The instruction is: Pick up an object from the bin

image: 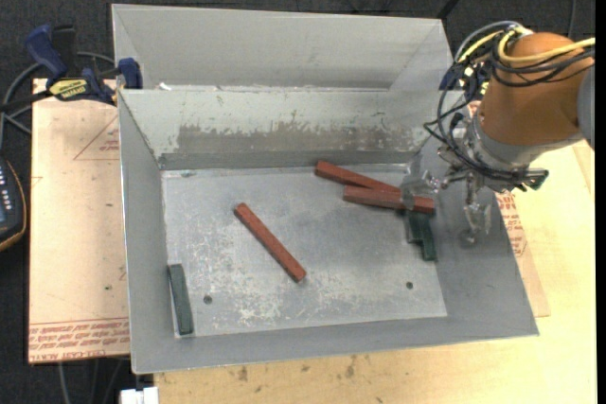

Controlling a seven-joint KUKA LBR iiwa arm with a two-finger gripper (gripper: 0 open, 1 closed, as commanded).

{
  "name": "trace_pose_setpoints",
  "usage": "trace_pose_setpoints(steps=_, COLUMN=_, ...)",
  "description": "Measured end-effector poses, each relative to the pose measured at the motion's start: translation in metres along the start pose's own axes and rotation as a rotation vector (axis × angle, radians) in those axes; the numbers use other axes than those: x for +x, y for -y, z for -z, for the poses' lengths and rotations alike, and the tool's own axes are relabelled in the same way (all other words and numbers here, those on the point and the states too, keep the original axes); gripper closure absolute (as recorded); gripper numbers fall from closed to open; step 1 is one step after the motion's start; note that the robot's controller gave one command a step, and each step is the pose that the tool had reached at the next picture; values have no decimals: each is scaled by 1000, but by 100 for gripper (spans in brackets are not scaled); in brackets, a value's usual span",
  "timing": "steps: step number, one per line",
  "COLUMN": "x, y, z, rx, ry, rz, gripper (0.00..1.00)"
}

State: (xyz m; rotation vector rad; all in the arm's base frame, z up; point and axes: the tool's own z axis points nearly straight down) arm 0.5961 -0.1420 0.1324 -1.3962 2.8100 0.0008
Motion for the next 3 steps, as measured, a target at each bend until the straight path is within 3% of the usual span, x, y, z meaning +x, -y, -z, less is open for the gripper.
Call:
trace_pose_setpoints(steps=1, x=-18, y=7, z=-58, rx=-4, ry=10, rz=601, gripper=0)
trace_pose_setpoints(steps=2, x=-23, y=6, z=-55, rx=-2, ry=19, rz=601, gripper=100)
trace_pose_setpoints(steps=3, x=-36, y=-1, z=95, rx=8, ry=2, rz=599, gripper=100)
